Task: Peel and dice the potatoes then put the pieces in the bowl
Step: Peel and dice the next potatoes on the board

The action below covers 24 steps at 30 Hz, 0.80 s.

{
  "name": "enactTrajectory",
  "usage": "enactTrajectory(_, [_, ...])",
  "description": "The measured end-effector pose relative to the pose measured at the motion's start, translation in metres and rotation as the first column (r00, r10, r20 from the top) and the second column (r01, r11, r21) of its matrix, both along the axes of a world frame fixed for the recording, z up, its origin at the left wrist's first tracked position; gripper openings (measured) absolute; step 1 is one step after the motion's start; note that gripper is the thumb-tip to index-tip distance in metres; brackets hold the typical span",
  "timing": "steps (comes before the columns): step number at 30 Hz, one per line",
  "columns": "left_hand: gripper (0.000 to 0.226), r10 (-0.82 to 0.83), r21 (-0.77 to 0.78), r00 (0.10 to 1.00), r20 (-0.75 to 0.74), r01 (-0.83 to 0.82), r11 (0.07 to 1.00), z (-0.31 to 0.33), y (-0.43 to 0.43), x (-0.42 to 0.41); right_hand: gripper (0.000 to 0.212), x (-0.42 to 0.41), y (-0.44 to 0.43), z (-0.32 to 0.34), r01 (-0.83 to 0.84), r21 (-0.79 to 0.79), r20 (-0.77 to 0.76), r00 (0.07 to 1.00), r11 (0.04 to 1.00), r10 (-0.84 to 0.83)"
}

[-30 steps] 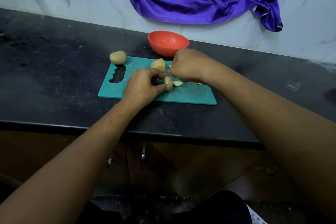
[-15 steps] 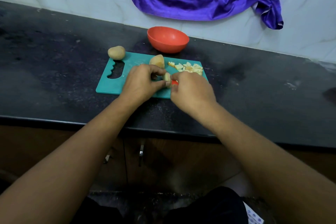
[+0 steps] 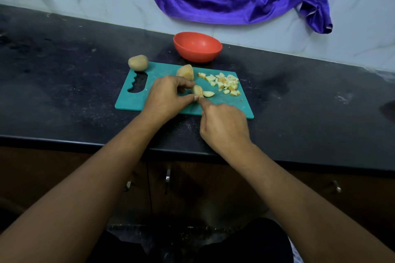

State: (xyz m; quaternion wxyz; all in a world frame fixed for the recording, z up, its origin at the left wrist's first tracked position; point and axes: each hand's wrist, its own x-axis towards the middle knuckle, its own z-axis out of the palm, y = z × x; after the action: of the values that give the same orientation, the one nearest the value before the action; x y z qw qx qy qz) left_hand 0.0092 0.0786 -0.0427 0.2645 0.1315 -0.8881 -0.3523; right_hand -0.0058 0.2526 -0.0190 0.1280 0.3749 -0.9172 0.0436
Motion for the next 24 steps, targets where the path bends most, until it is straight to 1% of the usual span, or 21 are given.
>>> enactTrajectory(6, [0.042,0.016,0.003,1.000,0.009,-0.016,1.000,0.002,0.003,0.001,0.053,-0.004,0.003,0.006,-0.007,0.081,0.033,0.999,0.997,0.004])
enactTrajectory(8, [0.042,0.018,0.008,1.000,0.017,-0.018,1.000,0.004,0.004,0.002,0.048,-0.007,0.010,0.004,0.021,0.000,0.069,0.997,1.000,-0.021])
enactTrajectory(11, [0.042,0.025,0.007,0.999,0.030,-0.025,1.000,0.005,0.005,0.002,0.042,-0.018,0.019,0.003,0.152,-0.165,0.213,0.970,0.974,-0.115])
enactTrajectory(14, [0.041,0.025,0.004,0.999,0.039,-0.026,1.000,0.005,0.005,0.003,0.038,-0.028,0.018,0.007,0.220,-0.234,0.372,0.920,0.947,-0.122])
enactTrajectory(16, [0.042,0.027,-0.002,0.999,0.037,-0.027,1.000,0.004,0.005,0.002,0.035,-0.033,0.016,0.015,0.237,-0.275,0.427,0.898,0.932,-0.103])
enactTrajectory(19, [0.041,0.028,-0.010,0.999,0.023,-0.028,1.000,0.005,0.005,0.003,0.032,-0.039,0.007,0.033,0.201,-0.302,0.398,0.915,0.932,-0.068])
enactTrajectory(22, [0.036,0.015,0.013,1.000,0.015,-0.015,1.000,0.004,0.005,0.002,0.031,-0.038,-0.004,0.054,0.140,-0.234,0.362,0.931,0.962,-0.047])
enactTrajectory(24, [0.036,0.007,0.031,1.000,0.007,-0.007,1.000,0.004,0.005,0.001,0.032,-0.035,-0.008,0.063,0.114,-0.175,0.338,0.940,0.978,-0.049])
